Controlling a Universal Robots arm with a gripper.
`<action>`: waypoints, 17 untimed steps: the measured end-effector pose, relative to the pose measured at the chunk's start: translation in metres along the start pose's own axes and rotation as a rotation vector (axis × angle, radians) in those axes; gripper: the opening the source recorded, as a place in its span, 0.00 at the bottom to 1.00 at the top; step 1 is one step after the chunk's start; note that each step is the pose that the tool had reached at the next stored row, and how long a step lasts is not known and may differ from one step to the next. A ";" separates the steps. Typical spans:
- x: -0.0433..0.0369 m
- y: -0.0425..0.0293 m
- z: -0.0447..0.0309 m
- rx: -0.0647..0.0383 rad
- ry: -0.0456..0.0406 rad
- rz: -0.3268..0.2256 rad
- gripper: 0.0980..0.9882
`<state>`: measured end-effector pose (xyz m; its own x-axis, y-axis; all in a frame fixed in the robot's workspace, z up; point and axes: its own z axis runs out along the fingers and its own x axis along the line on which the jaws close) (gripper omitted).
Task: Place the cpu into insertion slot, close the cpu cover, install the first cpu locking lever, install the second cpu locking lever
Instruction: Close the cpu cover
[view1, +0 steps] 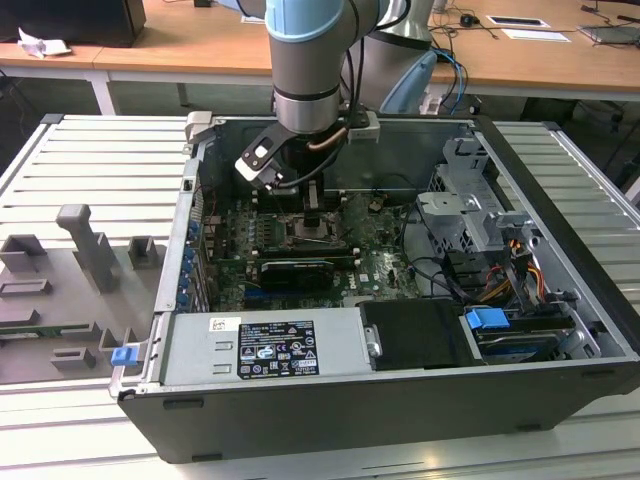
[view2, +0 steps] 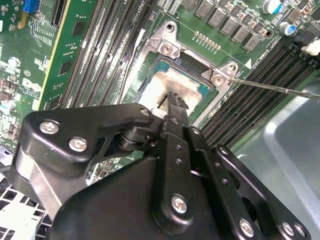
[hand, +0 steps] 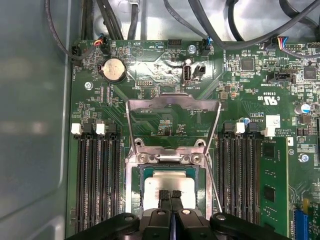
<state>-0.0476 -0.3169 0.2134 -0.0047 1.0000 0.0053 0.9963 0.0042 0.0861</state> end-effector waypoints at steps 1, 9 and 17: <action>0.0000 0.0000 -0.0003 0.000 0.0000 0.000 0.01; 0.0000 0.0002 -0.0022 0.000 0.0000 0.000 0.01; 0.0000 0.0003 -0.0035 0.000 -0.0002 0.001 0.01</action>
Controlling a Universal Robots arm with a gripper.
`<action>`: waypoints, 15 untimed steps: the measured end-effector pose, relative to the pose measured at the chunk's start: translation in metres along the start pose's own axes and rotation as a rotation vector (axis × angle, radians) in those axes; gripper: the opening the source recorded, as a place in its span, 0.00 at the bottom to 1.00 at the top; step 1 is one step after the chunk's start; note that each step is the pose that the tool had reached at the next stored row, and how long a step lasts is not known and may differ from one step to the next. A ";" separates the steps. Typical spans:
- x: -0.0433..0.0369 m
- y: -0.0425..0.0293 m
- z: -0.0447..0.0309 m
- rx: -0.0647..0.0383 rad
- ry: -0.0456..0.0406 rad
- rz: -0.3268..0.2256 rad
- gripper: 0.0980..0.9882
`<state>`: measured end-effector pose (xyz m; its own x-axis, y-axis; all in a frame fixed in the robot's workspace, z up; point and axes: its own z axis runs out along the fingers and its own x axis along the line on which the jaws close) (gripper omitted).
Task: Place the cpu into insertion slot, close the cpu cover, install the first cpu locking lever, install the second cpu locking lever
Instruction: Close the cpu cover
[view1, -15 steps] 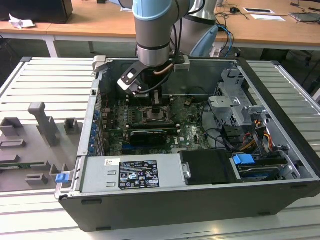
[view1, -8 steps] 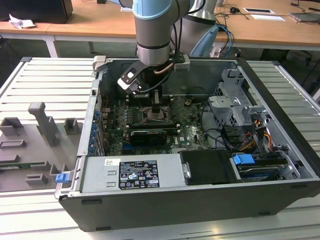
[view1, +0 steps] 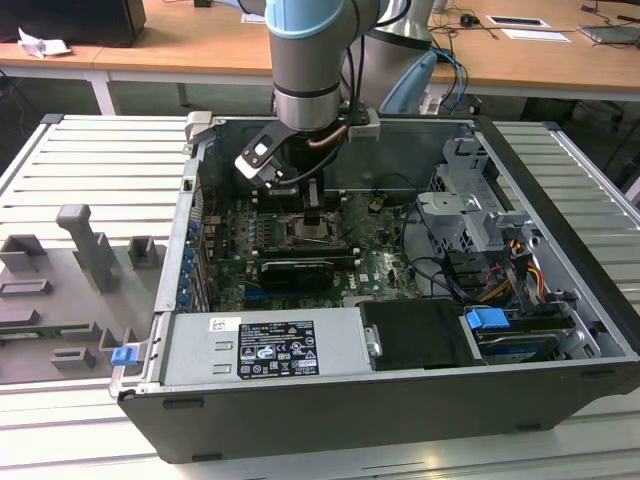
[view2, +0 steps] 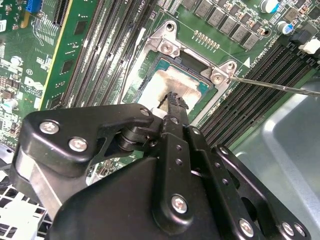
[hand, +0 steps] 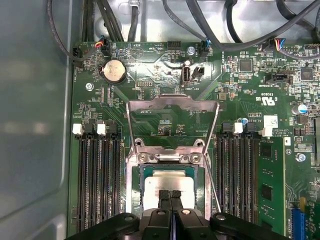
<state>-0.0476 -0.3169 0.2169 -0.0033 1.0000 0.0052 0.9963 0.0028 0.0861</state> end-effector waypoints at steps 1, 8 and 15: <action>0.0000 0.0000 -0.0002 0.000 0.0000 0.000 0.01; 0.0000 0.0002 -0.0021 0.000 -0.0001 0.002 0.01; 0.0000 0.0003 -0.0036 0.000 -0.0002 0.004 0.01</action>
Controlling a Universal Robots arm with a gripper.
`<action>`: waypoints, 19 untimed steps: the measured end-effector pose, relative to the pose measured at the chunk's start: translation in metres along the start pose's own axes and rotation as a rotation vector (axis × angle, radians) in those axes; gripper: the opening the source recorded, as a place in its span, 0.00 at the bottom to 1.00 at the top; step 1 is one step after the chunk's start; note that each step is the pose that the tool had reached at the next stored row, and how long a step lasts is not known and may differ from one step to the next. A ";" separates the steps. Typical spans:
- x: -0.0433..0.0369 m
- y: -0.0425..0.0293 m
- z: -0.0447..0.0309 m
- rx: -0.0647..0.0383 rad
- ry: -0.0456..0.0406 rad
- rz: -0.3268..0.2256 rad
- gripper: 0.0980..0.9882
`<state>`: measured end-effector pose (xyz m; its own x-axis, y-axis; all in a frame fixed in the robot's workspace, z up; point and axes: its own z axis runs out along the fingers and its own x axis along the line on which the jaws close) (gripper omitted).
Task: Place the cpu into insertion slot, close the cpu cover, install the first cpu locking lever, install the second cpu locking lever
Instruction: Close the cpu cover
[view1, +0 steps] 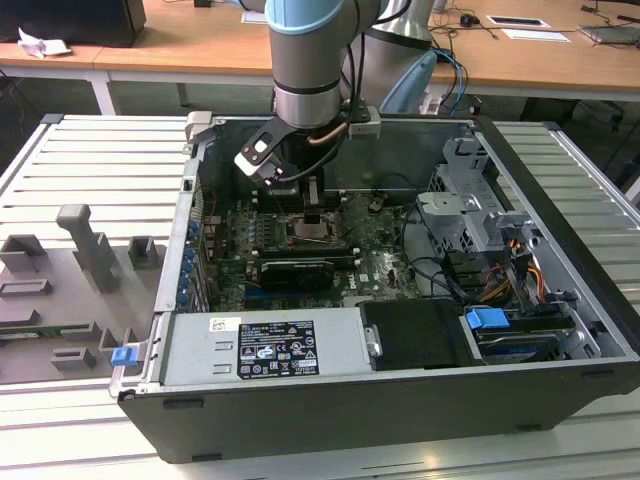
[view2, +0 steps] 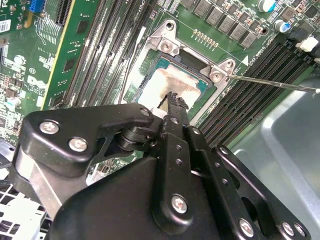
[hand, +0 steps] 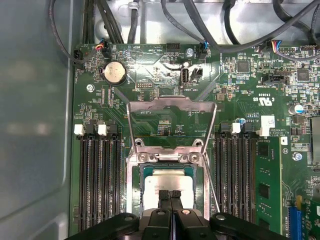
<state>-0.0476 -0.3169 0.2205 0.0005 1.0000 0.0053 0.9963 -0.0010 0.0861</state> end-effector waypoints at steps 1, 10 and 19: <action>0.0000 0.0000 -0.0002 0.000 0.0000 0.000 0.01; 0.0000 0.0002 -0.0020 0.000 -0.0003 0.002 0.01; 0.0000 0.0003 -0.0040 0.000 -0.0004 0.005 0.01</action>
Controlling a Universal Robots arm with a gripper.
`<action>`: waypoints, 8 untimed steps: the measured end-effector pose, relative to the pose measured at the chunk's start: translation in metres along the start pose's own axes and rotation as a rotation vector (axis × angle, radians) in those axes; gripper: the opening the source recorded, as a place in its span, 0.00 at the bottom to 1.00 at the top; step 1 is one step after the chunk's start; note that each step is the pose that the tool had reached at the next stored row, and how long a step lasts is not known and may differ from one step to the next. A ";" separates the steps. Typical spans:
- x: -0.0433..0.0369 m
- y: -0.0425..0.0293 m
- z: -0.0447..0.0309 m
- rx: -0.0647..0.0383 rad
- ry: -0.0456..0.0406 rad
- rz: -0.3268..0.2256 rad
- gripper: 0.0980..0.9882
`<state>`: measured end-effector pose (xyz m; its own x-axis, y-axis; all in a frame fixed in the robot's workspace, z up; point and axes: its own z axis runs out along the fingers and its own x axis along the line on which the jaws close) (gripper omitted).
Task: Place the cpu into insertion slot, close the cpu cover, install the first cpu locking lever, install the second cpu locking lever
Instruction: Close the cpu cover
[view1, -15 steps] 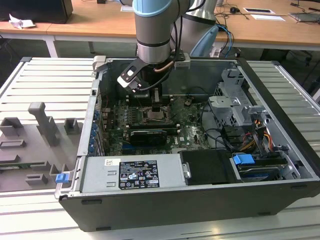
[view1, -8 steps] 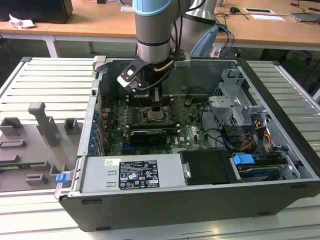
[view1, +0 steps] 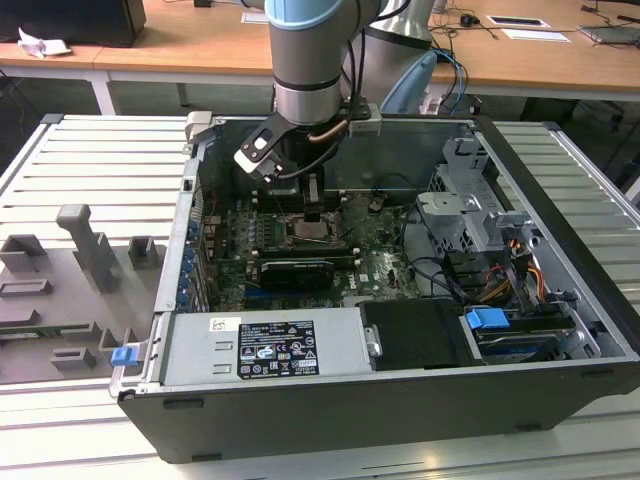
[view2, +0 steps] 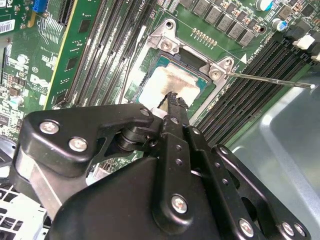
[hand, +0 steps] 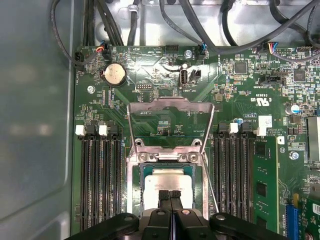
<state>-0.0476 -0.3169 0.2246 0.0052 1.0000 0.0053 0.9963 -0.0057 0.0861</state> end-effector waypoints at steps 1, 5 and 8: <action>0.0000 0.0000 -0.0003 0.000 0.0000 0.000 0.01; 0.0000 0.0001 -0.0010 0.000 -0.0001 0.002 0.01; 0.0000 0.0002 -0.0019 0.000 -0.0002 0.003 0.01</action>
<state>-0.0476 -0.3169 0.2264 0.0078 1.0000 0.0053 0.9962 -0.0082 0.0861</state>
